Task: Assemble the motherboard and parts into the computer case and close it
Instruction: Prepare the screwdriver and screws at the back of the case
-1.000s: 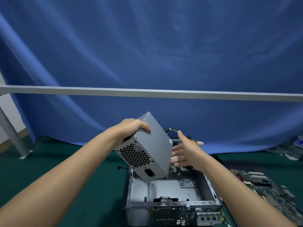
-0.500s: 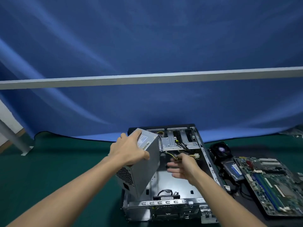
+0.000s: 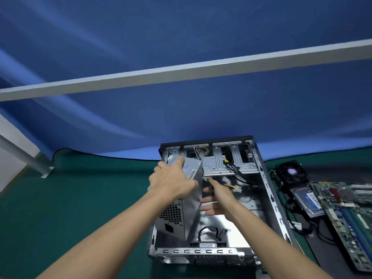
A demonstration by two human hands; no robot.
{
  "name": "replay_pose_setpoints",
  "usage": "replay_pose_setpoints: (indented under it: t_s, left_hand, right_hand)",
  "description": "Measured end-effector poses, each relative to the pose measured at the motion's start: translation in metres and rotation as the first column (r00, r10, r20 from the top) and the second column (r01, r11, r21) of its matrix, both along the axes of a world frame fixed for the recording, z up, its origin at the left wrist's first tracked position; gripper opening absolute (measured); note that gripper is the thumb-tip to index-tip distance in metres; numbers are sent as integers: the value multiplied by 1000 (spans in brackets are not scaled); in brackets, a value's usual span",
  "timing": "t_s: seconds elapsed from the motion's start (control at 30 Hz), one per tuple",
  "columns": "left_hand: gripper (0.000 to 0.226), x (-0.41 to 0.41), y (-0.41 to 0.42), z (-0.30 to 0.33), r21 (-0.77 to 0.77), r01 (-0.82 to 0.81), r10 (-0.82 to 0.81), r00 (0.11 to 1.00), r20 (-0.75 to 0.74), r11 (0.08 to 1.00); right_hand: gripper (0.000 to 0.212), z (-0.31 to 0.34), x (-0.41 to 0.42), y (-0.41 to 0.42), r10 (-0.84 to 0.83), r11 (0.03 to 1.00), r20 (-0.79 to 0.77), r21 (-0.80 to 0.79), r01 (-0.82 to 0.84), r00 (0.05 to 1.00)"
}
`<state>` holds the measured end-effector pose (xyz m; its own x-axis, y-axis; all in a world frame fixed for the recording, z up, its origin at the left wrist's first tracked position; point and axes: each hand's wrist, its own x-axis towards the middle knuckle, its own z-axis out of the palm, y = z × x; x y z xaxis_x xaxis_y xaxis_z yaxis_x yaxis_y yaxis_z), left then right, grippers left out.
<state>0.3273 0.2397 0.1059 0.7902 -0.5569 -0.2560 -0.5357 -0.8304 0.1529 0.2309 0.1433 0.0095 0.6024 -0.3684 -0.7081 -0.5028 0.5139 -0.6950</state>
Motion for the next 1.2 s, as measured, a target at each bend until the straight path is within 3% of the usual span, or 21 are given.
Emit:
replay_pose_setpoints:
  t_s: [0.2, 0.43, 0.57, 0.73, 0.9, 1.03, 1.2]
  left_hand:
    - [79, -11, 4, -30, 72, -6, 5, 1000, 22, 997]
    - [86, -35, 13, -64, 194, -10, -19, 989, 148, 981]
    - [86, -39, 12, -78, 225, -17, -32, 977, 212, 974]
    - [99, -30, 25, -86, 154, -89, 65, 986, 153, 984]
    - [105, -26, 31, -89, 218, -160, 132, 982, 136, 963]
    - [104, -25, 27, -93, 342, -121, 60, 981, 183, 932]
    - [105, -24, 29, -95, 358, -109, 29, 974, 223, 927]
  right_hand:
    - [81, 1, 6, -2, 138, 989, 9, 55, -139, 990]
    - [50, -21, 18, 2, 164, 984, 33, 59, -166, 986]
    - [45, -34, 21, 1, 132, 987, 52, 88, -137, 990]
    - [30, -40, 37, 11, 69, 994, 72, 82, -75, 995]
    - [39, -48, 52, 18, 117, 993, 21, -5, -117, 993]
    - [32, -54, 49, 13, 168, 986, 5, -18, -168, 986]
    - [37, -58, 51, 13, 187, 980, 11, -68, -186, 982]
